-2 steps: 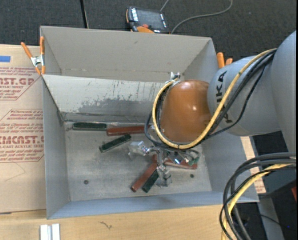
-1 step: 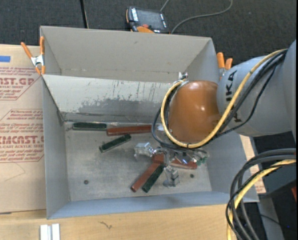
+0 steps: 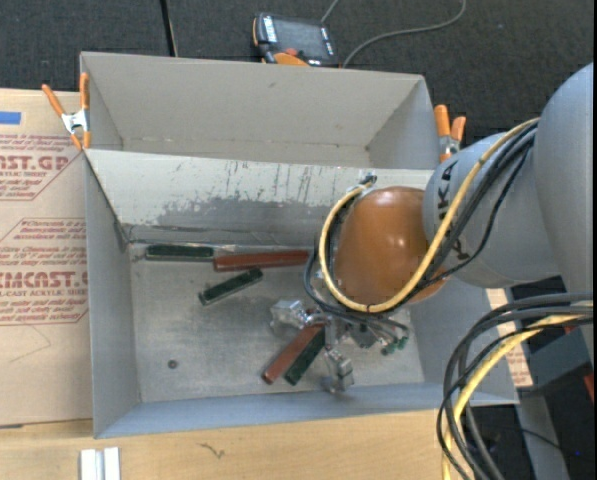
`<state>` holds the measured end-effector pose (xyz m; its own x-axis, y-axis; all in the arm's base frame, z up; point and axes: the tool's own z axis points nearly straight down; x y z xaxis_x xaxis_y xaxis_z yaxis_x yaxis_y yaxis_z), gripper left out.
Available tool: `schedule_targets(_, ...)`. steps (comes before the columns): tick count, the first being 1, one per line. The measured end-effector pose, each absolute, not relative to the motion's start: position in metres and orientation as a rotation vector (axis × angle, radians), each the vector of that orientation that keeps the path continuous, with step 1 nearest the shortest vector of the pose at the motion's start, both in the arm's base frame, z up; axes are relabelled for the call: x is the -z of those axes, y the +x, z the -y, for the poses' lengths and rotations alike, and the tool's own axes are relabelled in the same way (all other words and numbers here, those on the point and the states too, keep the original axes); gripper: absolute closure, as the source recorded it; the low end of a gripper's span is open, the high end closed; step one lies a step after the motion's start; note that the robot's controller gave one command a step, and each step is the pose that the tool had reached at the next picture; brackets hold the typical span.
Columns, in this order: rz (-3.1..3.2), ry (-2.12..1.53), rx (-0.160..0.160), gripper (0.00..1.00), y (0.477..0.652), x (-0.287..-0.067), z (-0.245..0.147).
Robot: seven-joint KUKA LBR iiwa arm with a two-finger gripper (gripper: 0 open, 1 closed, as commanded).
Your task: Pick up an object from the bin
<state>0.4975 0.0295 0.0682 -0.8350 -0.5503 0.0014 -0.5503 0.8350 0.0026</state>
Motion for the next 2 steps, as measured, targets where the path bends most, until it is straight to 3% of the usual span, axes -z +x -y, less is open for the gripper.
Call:
schedule_targets(1,3.01,0.902,0.003,0.0,0.4976,-0.0679,-0.0303)
schedule_targets(2,3.01,0.902,0.003,1.0,0.4974,-0.0677,-0.0303)
